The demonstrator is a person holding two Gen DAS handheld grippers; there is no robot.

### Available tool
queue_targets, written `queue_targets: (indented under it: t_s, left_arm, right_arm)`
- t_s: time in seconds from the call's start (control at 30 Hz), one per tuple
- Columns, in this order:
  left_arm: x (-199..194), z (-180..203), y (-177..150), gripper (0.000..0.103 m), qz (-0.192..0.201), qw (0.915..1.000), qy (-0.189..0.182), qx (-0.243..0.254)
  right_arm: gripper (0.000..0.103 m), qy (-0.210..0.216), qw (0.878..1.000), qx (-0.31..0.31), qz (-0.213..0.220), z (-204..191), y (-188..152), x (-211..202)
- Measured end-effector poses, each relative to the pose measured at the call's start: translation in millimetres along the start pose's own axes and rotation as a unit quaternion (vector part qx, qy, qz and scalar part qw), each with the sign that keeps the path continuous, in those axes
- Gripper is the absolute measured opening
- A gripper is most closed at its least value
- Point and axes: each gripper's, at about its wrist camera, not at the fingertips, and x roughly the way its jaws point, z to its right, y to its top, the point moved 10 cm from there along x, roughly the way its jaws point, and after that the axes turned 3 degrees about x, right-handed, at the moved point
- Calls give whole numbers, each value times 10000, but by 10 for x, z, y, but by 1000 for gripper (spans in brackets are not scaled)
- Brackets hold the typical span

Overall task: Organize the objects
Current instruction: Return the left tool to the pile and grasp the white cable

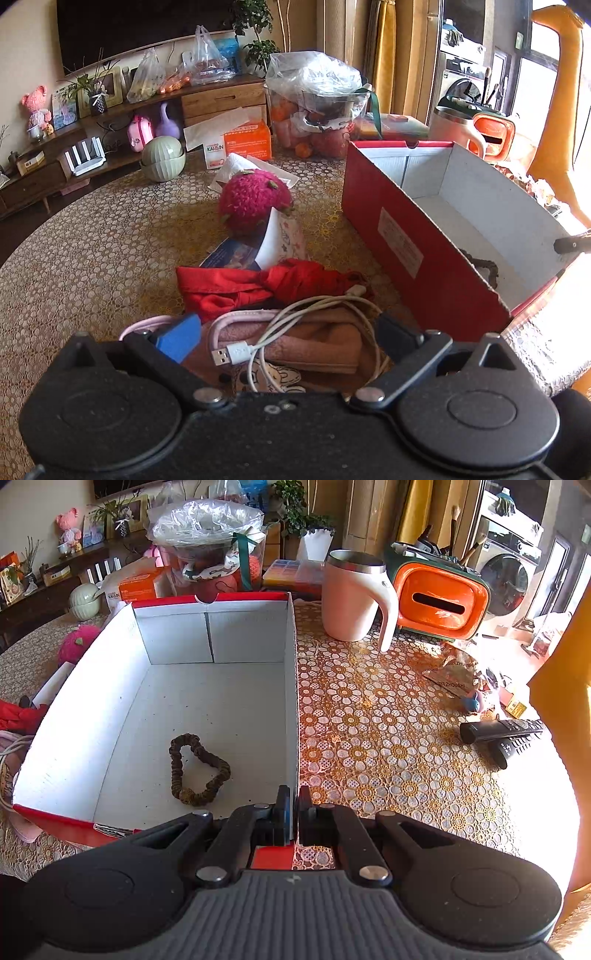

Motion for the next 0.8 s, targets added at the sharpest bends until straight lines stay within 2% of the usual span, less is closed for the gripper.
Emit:
queue_targets:
  t_s: [0.23, 0.53, 0.67, 0.8]
  left_arm:
    - [213, 63, -38, 92, -62, 9996, -25, 273]
    - [429, 44, -82, 73, -294, 9992, -214, 175]
    - [486, 4, -95, 68, -392, 9989, -251, 80]
    - [562, -22, -111, 54, -542, 9983, -229, 45]
  right_arm:
    - [4, -30, 10000, -10, -7, -9, 1, 4]
    - [4, -44, 10000, -21, -6, -13, 0, 4]
    - [4, -44, 10000, -21, -7, -14, 0, 4]
    - [4, -47, 10000, -23, -4, -13, 0, 3]
